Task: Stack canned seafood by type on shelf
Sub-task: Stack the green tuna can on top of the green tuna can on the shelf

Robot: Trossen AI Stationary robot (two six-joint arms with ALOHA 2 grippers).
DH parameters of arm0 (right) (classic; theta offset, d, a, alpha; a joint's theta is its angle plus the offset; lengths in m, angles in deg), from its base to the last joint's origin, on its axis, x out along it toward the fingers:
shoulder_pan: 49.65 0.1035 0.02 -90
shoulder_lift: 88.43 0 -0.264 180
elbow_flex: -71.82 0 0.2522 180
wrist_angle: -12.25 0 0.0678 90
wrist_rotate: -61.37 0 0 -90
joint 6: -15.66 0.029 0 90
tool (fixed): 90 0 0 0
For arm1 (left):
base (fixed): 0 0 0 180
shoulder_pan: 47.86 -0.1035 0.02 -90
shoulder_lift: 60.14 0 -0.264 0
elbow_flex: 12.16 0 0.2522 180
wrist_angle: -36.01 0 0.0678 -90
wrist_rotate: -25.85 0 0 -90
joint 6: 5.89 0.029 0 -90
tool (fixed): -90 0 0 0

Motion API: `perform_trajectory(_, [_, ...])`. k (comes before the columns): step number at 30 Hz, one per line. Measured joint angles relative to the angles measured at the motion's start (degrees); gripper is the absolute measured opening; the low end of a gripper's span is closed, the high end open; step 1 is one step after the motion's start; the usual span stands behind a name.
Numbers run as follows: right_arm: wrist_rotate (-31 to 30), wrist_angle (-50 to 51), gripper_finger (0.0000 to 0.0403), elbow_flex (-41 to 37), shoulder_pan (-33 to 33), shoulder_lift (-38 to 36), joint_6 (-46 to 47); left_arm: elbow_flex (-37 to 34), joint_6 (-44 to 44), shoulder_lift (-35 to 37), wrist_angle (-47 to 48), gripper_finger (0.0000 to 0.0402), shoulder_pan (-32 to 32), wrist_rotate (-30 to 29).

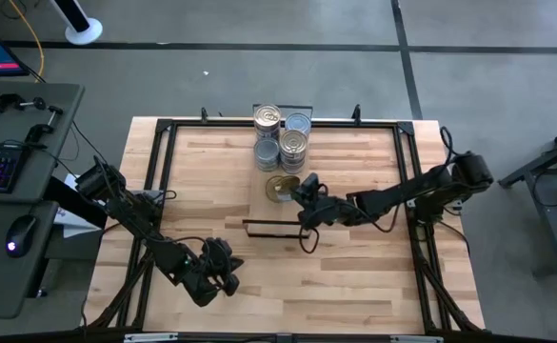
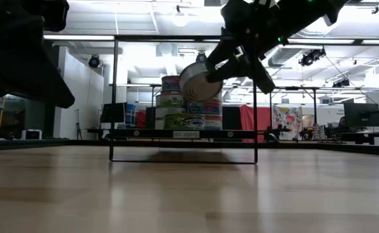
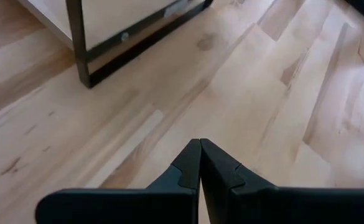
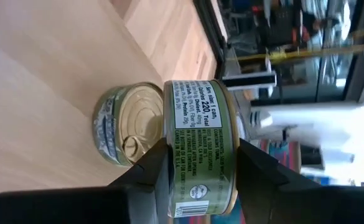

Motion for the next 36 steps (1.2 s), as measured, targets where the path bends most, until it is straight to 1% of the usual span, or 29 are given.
perform_trajectory(3, [2.6,0.9,0.0115,0.0,-0.7,-0.6,-6.9,0.0,0.1,0.0,0.1,0.0000,0.0,1.2])
perform_trajectory(5, [5.6,0.8,0.0115,0.1,-1.3,-0.6,-11.7,0.0,0.5,0.0,0.5,0.0000,0.0,1.4])
perform_trajectory(8, [10.8,2.0,0.0115,0.2,-2.9,-0.7,-16.0,0.0,1.0,0.0,1.3,0.0000,0.0,1.7])
perform_trajectory(11, [13.1,3.7,0.0115,0.2,-4.8,-0.8,-18.8,0.0,0.9,0.0,1.4,0.0000,0.0,4.3])
perform_trajectory(15, [16.6,4.6,0.0115,0.2,-7.4,-0.7,-19.3,0.0,0.1,0.0,1.5,0.0000,0.1,8.5])
perform_trajectory(18, [18.2,6.3,0.0115,0.2,-8.8,-0.7,-19.6,0.0,0.1,0.0,1.5,0.0000,0.2,10.2])
perform_trajectory(23, [18.4,8.2,0.0115,0.0,-10.1,-1.7,-19.1,0.0,0.0,0.0,1.6,0.0000,0.2,10.2])
perform_trajectory(26, [19.2,10.1,0.0115,-0.2,-10.5,-3.6,-19.3,0.0,-0.5,0.0,1.9,0.0000,0.2,10.2])
perform_trajectory(28, [20.0,13.2,0.0115,-0.2,-11.1,-4.8,-19.6,0.0,-2.0,0.0,2.7,0.0000,0.2,10.2])
perform_trajectory(30, [19.1,15.9,0.0115,-0.6,-12.2,-5.7,-20.1,0.0,-3.1,0.0,3.1,0.0000,0.2,10.2])
perform_trajectory(33, [20.9,15.7,0.0115,-0.7,-12.5,-7.5,-18.7,0.0,-4.9,0.0,3.6,0.0000,0.4,10.3])
perform_trajectory(36, [24.3,12.4,0.0115,-0.5,-12.1,-10.0,-17.9,0.0,-6.4,0.0,3.9,0.0000,0.4,10.3])
